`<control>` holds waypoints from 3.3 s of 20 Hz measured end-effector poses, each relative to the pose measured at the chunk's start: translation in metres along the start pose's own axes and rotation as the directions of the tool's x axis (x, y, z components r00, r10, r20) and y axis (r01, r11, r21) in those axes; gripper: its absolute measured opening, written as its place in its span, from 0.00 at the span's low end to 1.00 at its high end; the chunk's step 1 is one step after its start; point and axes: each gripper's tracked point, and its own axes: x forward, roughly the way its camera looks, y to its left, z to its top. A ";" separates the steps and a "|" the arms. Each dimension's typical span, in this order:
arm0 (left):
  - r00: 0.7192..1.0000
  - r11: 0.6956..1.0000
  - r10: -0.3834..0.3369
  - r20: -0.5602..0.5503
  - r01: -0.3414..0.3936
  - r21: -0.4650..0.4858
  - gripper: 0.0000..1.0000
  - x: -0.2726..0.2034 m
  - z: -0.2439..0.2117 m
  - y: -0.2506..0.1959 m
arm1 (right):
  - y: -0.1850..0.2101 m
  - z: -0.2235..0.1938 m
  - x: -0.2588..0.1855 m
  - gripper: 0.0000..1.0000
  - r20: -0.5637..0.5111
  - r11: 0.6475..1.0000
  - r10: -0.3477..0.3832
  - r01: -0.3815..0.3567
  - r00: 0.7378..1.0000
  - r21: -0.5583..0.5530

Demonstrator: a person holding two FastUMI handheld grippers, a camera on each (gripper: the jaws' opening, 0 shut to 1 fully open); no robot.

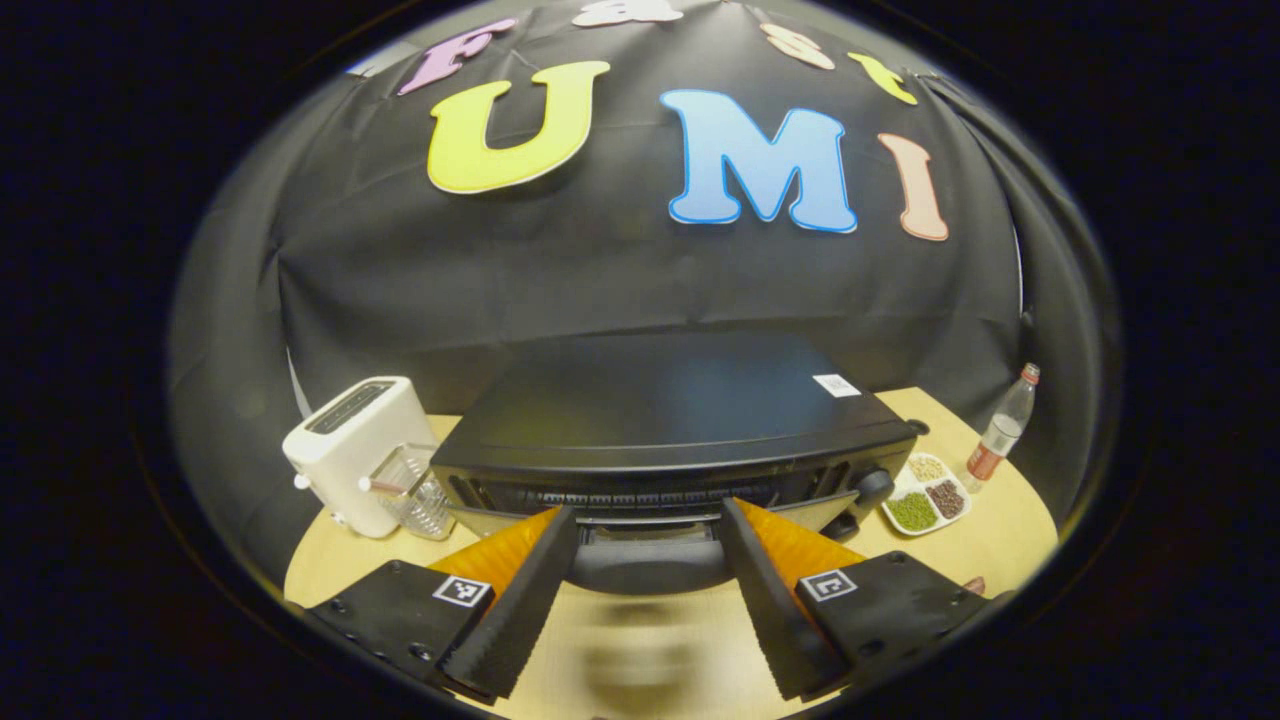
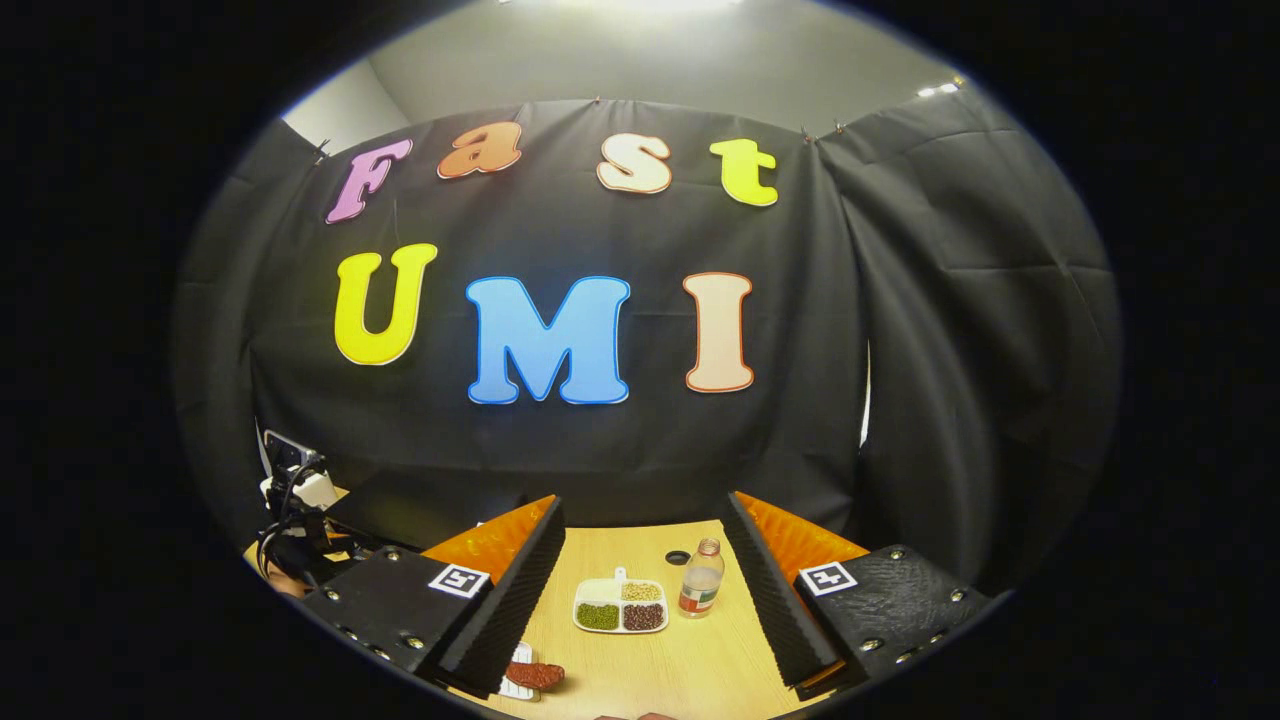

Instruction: Open the electric oven with the left hand, put the food in, and close the electric oven.

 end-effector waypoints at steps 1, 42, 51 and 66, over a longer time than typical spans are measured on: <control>1.000 1.000 0.000 -0.004 0.000 0.003 0.96 -0.004 -0.005 0.000 | 0.000 -0.001 0.000 0.97 0.000 1.000 0.003 -0.003 1.000 0.000; 0.980 0.995 -0.101 -0.171 0.096 -0.037 1.00 -0.043 -0.126 0.020 | 0.039 -0.029 -0.039 0.97 -0.048 0.999 -0.036 0.036 0.998 0.003; 0.974 0.996 -0.080 -0.211 0.074 -0.040 1.00 -0.037 -0.151 0.035 | 0.061 -0.052 -0.042 0.97 -0.111 1.000 0.012 -0.013 0.994 -0.005; 0.932 0.996 -0.011 0.362 0.042 -0.078 0.99 -0.194 0.125 0.043 | 0.074 -0.234 0.037 0.97 -0.479 0.882 0.412 -0.209 0.775 0.422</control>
